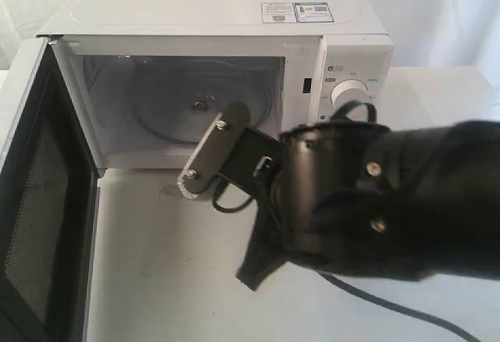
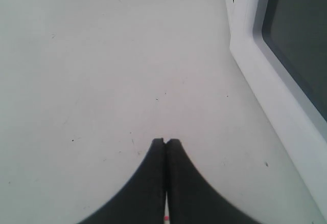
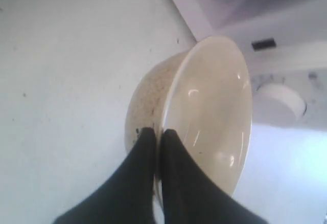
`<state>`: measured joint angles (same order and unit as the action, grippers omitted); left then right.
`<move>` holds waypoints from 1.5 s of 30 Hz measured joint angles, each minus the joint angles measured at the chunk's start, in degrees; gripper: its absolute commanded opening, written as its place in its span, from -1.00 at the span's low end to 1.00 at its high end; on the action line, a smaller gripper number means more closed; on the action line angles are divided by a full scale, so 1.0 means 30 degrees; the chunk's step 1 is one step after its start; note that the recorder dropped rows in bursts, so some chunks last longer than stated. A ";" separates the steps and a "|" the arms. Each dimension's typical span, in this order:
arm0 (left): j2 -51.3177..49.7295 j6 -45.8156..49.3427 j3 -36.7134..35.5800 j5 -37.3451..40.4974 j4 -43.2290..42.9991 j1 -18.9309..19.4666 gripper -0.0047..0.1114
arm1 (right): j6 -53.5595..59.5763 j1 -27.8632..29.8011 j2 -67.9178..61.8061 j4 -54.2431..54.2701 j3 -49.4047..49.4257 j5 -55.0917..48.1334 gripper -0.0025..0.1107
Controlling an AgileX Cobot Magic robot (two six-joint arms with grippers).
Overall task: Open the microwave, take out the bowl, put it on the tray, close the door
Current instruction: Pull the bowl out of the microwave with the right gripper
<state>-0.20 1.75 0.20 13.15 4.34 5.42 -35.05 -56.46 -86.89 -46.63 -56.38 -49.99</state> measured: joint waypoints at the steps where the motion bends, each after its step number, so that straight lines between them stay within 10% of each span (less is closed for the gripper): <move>1: 0.0000 0.0000 0.0000 0.0000 0.0000 0.0000 -0.92 | -0.0474 0.0000 0.0367 0.0000 0.0657 -0.0119 -0.96; 45: 0.0000 0.0000 0.0000 0.0000 0.0000 0.0000 -0.92 | -0.2792 -0.0014 0.5361 0.3459 0.7983 0.0012 -0.96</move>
<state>-0.20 1.75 0.20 13.15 4.34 5.42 -43.42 -56.50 -70.80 -36.25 -32.43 -49.95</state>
